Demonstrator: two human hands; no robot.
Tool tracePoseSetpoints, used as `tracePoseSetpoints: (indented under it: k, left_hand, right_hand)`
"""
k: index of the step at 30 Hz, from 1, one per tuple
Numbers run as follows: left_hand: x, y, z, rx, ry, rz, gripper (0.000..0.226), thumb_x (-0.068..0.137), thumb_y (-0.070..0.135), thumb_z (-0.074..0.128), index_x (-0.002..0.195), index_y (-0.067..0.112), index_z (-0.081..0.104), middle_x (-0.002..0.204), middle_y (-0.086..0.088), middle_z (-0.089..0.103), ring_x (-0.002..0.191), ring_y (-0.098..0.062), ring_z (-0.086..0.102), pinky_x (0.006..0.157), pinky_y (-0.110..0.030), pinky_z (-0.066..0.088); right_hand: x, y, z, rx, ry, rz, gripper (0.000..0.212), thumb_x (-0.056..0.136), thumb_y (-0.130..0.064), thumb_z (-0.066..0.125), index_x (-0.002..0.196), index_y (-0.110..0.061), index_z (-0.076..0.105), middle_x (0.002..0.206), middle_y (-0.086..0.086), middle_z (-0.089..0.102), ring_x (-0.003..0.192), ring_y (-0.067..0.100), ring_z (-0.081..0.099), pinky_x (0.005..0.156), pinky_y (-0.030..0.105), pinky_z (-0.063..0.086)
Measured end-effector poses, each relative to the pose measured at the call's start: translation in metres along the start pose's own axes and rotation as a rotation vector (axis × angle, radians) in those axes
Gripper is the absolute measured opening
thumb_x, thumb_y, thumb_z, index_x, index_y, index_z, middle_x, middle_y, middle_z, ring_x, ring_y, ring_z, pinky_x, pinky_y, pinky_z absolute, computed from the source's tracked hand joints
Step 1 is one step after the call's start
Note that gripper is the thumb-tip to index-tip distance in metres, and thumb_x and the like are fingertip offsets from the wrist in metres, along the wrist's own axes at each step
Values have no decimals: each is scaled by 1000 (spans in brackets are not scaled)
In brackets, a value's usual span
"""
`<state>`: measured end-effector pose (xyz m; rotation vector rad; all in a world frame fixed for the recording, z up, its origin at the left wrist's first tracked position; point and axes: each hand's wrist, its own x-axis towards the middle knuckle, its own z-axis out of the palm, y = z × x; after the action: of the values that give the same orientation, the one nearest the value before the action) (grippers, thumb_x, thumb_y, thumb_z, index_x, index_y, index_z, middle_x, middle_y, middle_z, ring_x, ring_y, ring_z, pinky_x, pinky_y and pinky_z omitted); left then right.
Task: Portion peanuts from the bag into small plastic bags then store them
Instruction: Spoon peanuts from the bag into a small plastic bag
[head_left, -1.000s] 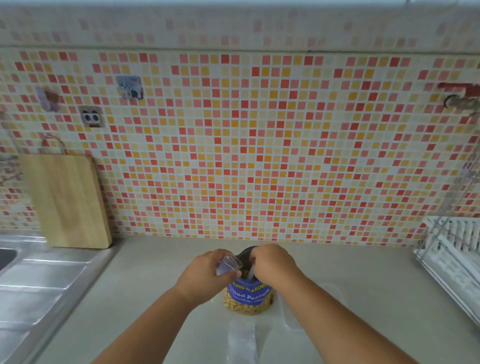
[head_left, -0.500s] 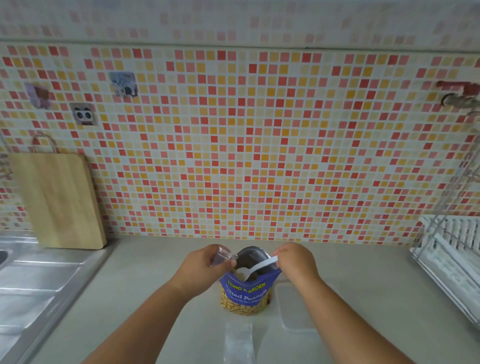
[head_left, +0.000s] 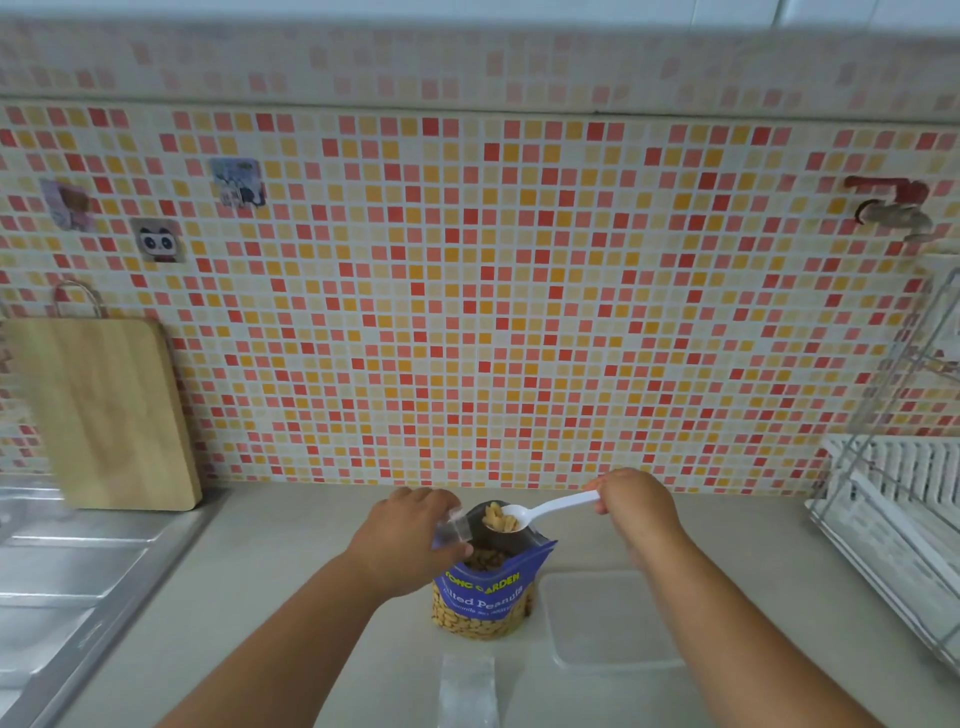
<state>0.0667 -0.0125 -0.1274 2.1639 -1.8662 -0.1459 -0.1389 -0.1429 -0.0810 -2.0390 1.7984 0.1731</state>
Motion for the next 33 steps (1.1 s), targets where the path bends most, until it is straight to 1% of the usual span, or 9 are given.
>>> tracePoseSetpoints:
  k: [4, 8, 13, 16, 19, 23, 27, 29, 33]
  left_hand:
    - [2, 7, 2, 79, 2, 58, 54, 85, 55, 51, 131, 27, 43, 132, 6, 52, 121, -18, 44, 101, -33, 36]
    - [7, 12, 6, 97, -9, 75, 54, 86, 56, 48, 132, 27, 42, 134, 6, 50, 123, -19, 41, 102, -34, 34]
    - [14, 24, 11, 90, -36, 69, 56, 88, 56, 47, 133, 24, 40, 134, 3, 50, 122, -20, 41, 101, -33, 34]
    - [17, 28, 15, 48, -30, 50, 56, 90, 55, 44, 133, 21, 39, 132, 1, 51, 119, -21, 42, 100, -33, 36]
    - [18, 30, 18, -76, 9, 10, 51, 91, 51, 44, 130, 18, 41, 127, 0, 54, 113, -20, 44, 96, -32, 38]
    - [20, 28, 20, -335, 58, -73, 50, 92, 46, 46, 131, 16, 40, 126, 0, 51, 115, -19, 43, 98, -32, 39]
    - [23, 16, 19, -436, 70, -112, 49, 91, 51, 45, 131, 22, 43, 123, 3, 53, 115, -17, 47, 98, -33, 44]
    - [23, 13, 19, -444, 75, -105, 45, 91, 50, 45, 127, 23, 46, 118, 4, 54, 112, -16, 48, 96, -34, 45]
    - [19, 11, 21, -499, 39, -116, 38, 92, 48, 46, 121, 23, 47, 115, 2, 54, 103, -14, 53, 86, -28, 47]
  right_hand:
    - [-2, -5, -6, 6, 3, -14, 40, 94, -7, 43, 129, -23, 56, 81, -1, 47, 79, 17, 49, 77, 25, 45]
    - [-8, -15, -8, 89, 14, 39, 34, 94, -12, 43, 122, -18, 62, 71, -1, 44, 61, 12, 44, 54, 20, 38]
    - [-11, -28, -11, 145, 72, -69, 31, 92, -11, 46, 116, -12, 65, 72, 0, 47, 61, 14, 45, 54, 23, 42]
    - [-14, -41, -9, 278, 153, -241, 30, 89, -14, 45, 107, -3, 67, 97, 10, 67, 83, 23, 61, 77, 34, 54]
    - [-33, -55, -12, 252, 204, -387, 30, 93, -12, 41, 102, -6, 68, 104, 11, 68, 91, 25, 63, 75, 33, 49]
    - [-55, -55, -24, 139, 417, -676, 27, 95, -16, 39, 98, -19, 66, 96, 0, 62, 94, 18, 54, 77, 32, 46]
    - [-54, -38, -34, 89, 777, -668, 23, 89, -13, 44, 95, -16, 65, 85, -1, 66, 90, 18, 48, 74, 29, 40]
    - [-48, -35, -24, 75, 751, -608, 23, 88, -12, 43, 95, -16, 65, 85, -1, 66, 90, 18, 48, 72, 27, 36]
    - [-46, -42, 26, -53, 419, -540, 25, 84, -12, 50, 102, -16, 66, 102, 6, 60, 99, 24, 51, 77, 29, 42]
